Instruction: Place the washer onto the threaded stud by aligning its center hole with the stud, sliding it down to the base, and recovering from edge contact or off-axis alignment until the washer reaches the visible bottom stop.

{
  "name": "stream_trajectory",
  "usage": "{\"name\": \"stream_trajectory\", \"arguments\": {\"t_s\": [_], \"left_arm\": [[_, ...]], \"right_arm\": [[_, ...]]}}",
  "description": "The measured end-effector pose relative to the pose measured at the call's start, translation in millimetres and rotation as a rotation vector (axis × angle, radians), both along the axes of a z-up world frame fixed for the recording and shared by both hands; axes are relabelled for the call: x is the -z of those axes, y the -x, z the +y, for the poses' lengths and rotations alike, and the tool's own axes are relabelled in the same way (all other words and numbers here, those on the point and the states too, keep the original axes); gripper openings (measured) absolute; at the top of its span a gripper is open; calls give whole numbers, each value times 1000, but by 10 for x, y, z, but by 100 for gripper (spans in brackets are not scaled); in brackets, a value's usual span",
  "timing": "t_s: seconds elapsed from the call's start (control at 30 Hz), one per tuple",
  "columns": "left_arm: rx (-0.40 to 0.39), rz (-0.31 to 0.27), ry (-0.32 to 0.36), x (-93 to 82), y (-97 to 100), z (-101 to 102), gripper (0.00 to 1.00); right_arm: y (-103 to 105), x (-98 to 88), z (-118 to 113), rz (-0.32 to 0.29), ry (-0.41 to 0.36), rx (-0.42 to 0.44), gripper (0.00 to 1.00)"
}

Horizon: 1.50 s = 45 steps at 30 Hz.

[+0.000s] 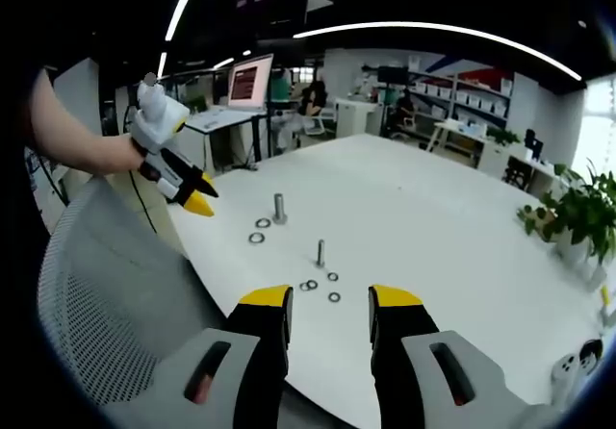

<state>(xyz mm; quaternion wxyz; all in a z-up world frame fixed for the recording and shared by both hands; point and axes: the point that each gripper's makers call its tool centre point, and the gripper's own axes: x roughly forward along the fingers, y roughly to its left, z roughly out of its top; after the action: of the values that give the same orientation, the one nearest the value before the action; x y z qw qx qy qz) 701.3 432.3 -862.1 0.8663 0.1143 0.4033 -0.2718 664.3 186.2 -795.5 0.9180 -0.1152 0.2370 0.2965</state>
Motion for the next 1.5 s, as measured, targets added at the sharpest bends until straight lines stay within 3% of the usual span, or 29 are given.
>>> {"name": "stream_trajectory", "arguments": {"t_s": [0.87,1.4,1.5], "left_arm": [[134,209,-161,679,-347,7,33],[227,338,-268,997,-473,13,31],[250,335,-287,1027,-523,-16,30]], "right_arm": [[0,-30,15,3,-43,7,35],[-12,-39,-27,-5,-39,23,35],[-12,-29,-29,-3,-34,22,35]]}}
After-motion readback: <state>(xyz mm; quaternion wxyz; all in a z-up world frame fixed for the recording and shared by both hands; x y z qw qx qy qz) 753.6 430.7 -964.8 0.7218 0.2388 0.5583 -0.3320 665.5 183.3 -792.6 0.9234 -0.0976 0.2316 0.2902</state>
